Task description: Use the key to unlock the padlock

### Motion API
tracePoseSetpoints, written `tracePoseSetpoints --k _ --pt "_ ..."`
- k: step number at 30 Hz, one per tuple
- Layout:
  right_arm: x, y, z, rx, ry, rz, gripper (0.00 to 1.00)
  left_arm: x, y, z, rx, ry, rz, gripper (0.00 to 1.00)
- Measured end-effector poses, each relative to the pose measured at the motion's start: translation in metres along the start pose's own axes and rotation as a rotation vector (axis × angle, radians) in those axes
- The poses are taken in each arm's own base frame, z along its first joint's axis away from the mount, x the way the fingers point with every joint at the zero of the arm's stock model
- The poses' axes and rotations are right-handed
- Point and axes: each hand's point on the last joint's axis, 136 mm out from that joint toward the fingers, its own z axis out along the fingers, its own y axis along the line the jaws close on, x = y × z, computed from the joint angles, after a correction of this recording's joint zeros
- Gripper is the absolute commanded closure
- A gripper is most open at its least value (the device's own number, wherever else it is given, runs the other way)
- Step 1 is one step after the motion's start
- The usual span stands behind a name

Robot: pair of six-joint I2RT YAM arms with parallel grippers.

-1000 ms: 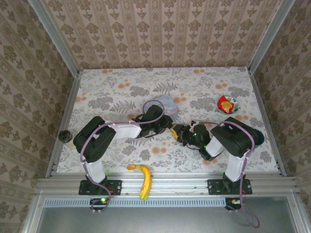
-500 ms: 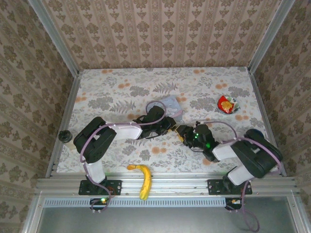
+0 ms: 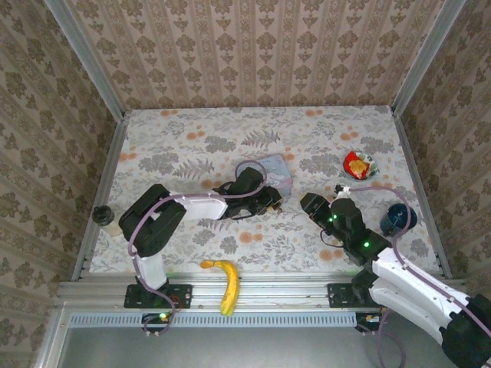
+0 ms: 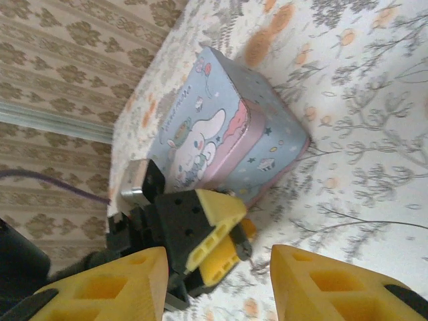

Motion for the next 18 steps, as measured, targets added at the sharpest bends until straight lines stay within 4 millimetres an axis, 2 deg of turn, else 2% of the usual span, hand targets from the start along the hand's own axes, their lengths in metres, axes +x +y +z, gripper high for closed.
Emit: tracePoseSetpoints --k 4,7,10,17,18 --pt "0.003 -0.009 -0.002 0.058 0.026 -0.08 0.54 0.001 -0.002 0.002 -0.002 0.015 0.008 0.59" --pt "0.003 -0.007 0.0 0.082 0.042 -0.126 0.54 0.003 -0.003 0.003 0.002 0.023 0.016 0.56" --pt "0.004 -0.004 0.006 0.099 0.067 -0.165 0.54 0.003 -0.002 0.003 -0.002 0.027 0.022 0.55" --pt "0.016 -0.011 0.024 0.16 0.148 -0.241 0.59 0.005 0.0 0.001 -0.013 0.033 0.044 0.48" --pt "0.018 -0.012 0.026 0.165 0.159 -0.253 0.6 0.006 0.001 0.0 -0.015 0.039 0.048 0.42"
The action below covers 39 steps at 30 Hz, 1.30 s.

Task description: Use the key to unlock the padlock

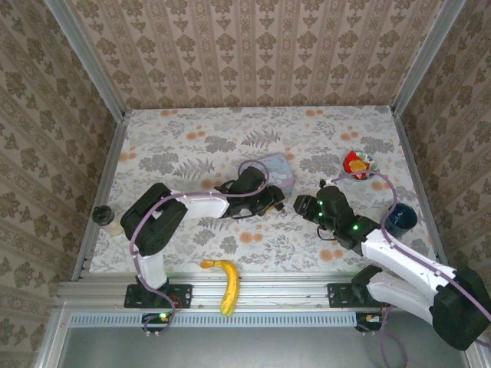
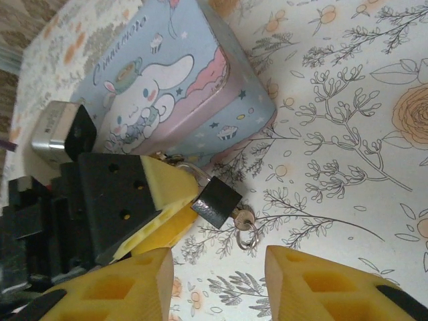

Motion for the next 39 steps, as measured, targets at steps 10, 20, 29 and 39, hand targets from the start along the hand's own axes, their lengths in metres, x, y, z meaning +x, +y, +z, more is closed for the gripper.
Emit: tracePoseSetpoints --k 10,20,29,39 --pt "0.008 0.005 0.012 0.005 0.072 -0.131 0.62 0.021 0.042 -0.055 -0.173 0.021 -0.001 0.0" --pt "0.014 0.029 0.027 0.002 0.183 -0.326 0.56 -0.017 0.034 -0.13 -0.274 -0.248 0.247 0.0" --pt "0.025 0.032 0.056 0.049 0.306 -0.485 0.54 -0.06 0.026 -0.158 -0.376 -0.373 0.525 0.0" --pt "0.039 0.019 0.087 0.127 0.428 -0.599 0.49 -0.071 0.046 -0.124 -0.47 -0.296 0.655 0.0"
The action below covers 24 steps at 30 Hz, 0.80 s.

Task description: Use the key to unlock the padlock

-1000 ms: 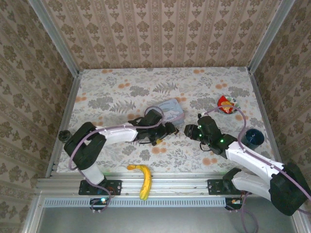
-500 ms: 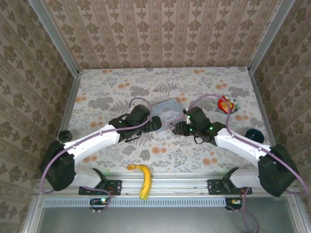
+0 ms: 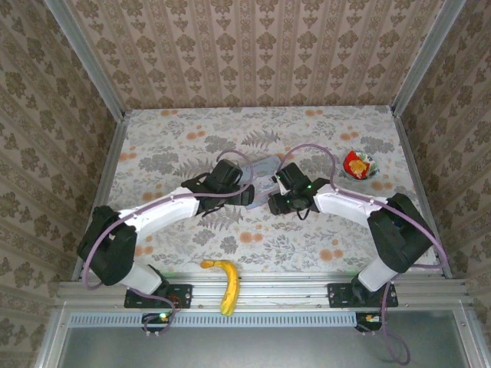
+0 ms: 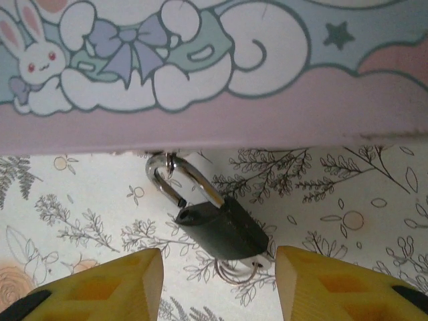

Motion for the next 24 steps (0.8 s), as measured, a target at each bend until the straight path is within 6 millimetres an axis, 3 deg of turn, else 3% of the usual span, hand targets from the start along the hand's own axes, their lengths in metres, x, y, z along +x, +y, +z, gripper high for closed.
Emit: tracePoseSetpoints --k 11,20,24 --pt "0.003 -0.008 0.022 0.052 0.054 -0.039 0.52 -0.007 0.004 0.013 -0.017 0.007 -0.001 0.0" --pt "0.003 -0.006 0.027 0.047 0.057 -0.039 0.62 -0.009 0.007 0.013 -0.021 0.003 -0.011 0.0" --pt "0.002 -0.005 0.024 0.04 0.048 -0.033 0.73 -0.009 0.007 0.013 -0.021 0.003 -0.015 0.0"
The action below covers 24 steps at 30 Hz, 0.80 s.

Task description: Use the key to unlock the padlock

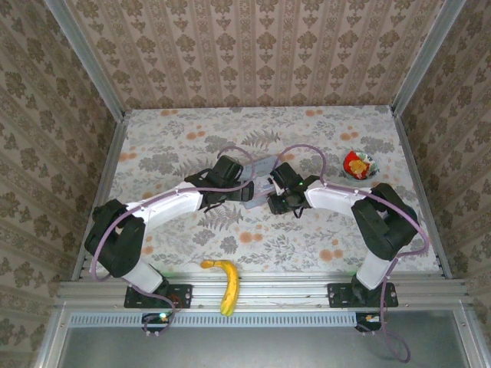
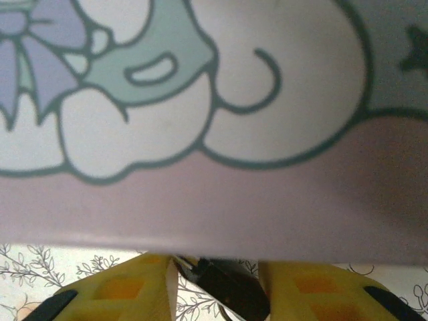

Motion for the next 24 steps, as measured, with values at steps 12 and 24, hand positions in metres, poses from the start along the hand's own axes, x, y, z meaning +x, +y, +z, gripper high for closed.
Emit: tracePoseSetpoints --k 12,24 --pt "0.001 0.004 -0.007 -0.033 -0.018 0.073 0.85 -0.003 -0.002 0.0 0.007 -0.013 -0.014 0.0" --pt "0.001 0.017 -0.007 -0.117 -0.032 0.243 0.97 0.0 0.002 0.005 -0.01 -0.018 -0.05 0.0"
